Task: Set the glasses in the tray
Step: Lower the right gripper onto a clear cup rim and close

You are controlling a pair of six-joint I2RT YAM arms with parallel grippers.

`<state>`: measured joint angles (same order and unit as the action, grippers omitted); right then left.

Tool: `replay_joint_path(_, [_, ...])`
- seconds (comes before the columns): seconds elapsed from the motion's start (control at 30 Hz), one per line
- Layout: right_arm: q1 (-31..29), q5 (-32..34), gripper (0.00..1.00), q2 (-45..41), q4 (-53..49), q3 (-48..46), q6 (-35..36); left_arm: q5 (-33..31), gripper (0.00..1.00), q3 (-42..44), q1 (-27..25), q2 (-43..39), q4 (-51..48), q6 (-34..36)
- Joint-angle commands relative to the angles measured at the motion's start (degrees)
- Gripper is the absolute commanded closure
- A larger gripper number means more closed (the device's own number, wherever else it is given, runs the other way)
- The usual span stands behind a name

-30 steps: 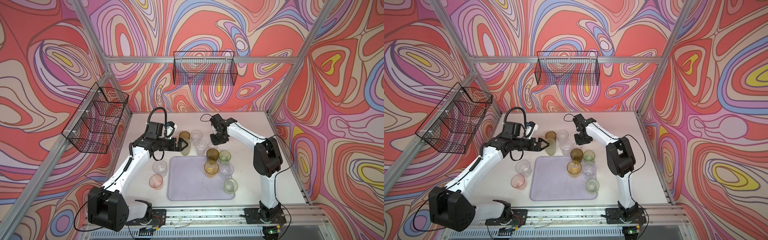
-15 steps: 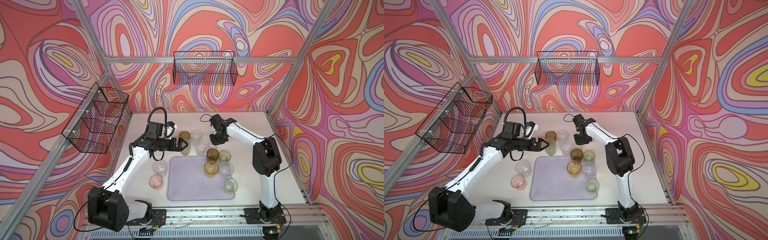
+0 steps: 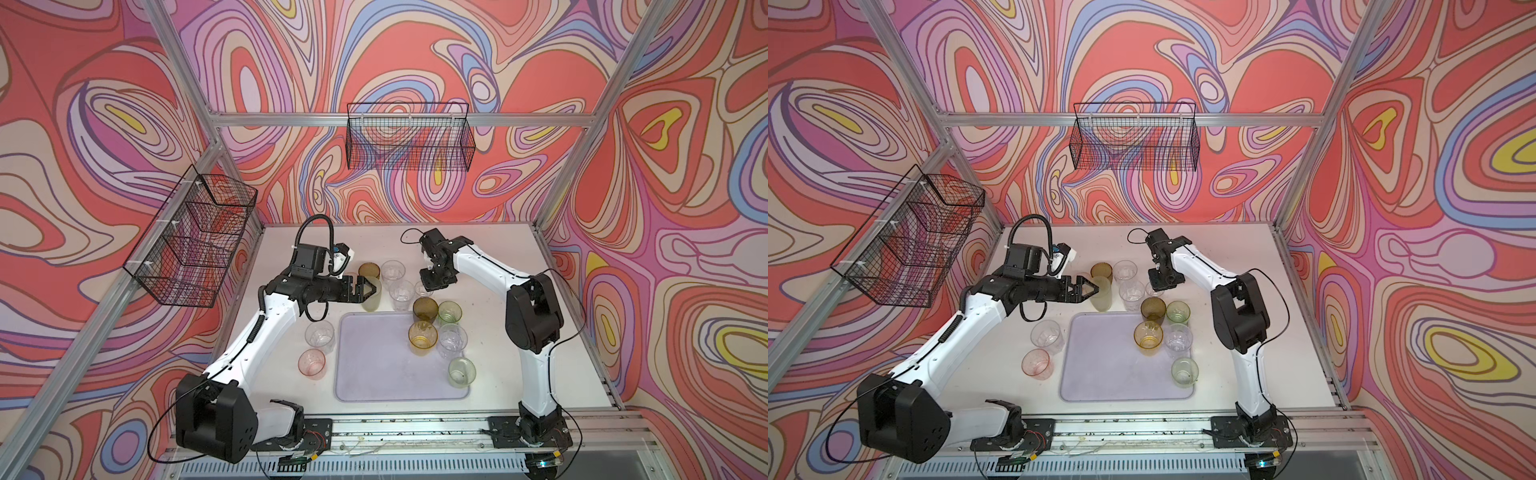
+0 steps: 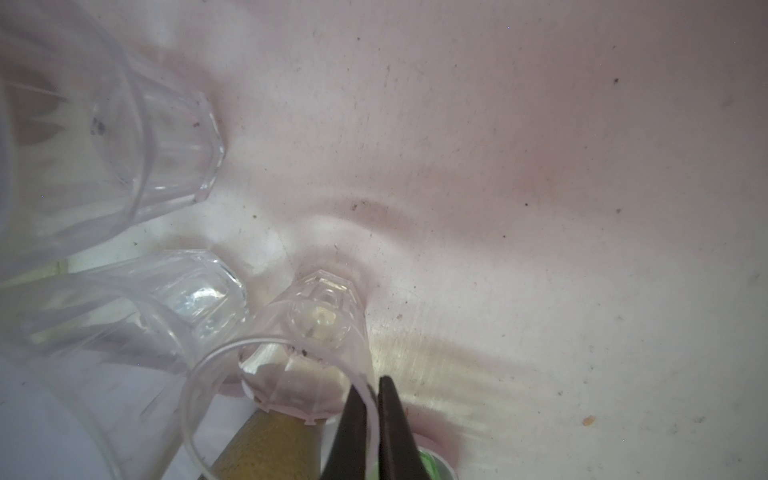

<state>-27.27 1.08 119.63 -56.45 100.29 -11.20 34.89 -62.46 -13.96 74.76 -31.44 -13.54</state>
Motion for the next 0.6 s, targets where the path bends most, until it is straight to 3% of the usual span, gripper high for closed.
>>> replay_joint_path(0.0, [0.43, 2.23, 1.00, -3.27, -0.98, 0.16, 0.13, -0.12, 0.04, 0.48, -0.02, -0.95, 0.41, 0.62])
replay_joint_path(0.57, [0.45, 6.95, 1.00, -10.80, -9.31, 4.32, 0.83, 0.43, 0.04, 0.49, -0.09, -0.76, 0.77, 0.31])
